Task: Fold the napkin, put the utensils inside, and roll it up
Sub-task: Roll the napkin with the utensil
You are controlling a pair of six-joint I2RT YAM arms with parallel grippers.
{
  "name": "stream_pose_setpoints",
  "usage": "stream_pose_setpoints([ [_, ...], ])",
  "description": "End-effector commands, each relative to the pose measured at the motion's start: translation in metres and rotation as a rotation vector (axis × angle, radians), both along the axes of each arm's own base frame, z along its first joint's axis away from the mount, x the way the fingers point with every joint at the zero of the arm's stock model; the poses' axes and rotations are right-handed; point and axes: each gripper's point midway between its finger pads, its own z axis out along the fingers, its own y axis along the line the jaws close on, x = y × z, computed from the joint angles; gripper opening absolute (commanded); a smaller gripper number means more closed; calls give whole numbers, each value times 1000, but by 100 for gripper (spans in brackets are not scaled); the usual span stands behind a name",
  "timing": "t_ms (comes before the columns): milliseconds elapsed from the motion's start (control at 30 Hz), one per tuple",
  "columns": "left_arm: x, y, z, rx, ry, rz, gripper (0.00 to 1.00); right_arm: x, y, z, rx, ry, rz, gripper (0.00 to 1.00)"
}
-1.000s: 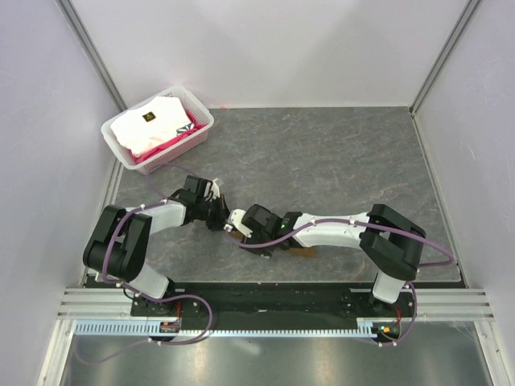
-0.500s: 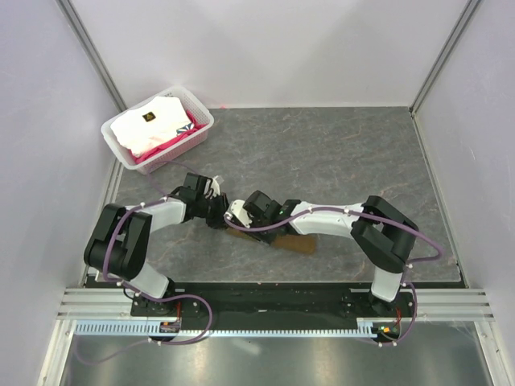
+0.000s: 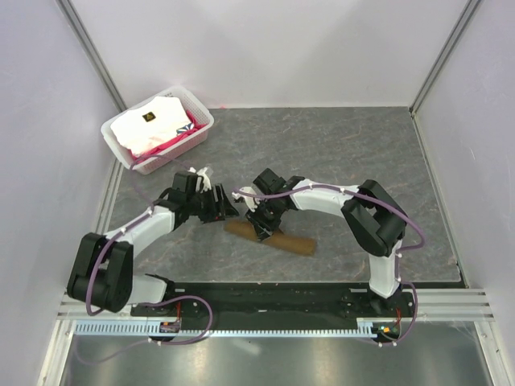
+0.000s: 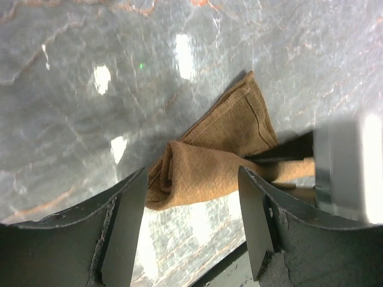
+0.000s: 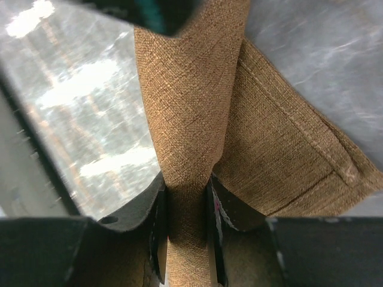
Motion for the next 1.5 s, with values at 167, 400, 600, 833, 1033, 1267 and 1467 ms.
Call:
stream_pose_setpoints([
  [167, -20, -6, 11, -102, -132, -46, 69, -47, -16, -13, -3, 406, 53, 29],
  [400, -37, -15, 1, -159, -93, -94, 65, -39, -15, -18, 46, 497, 22, 29],
  [600, -42, -18, -12, -169, -62, -108, 59, -32, -15, -25, 54, 528, 10, 32],
  [833, -42, -18, -27, -158, -7, -99, 15, -22, -14, -24, 54, 480, 9, 41],
  [1033, -33, -15, -35, -119, 46, -43, 2, 12, -11, 5, 64, 256, -55, 66],
  [1267, -26, -12, -41, -60, 132, -41, 2, 42, -15, 53, 121, -121, -168, 77],
  [1467, -23, -11, -48, -56, 200, -43, 2, 26, -25, 55, 6, -429, -128, 87],
])
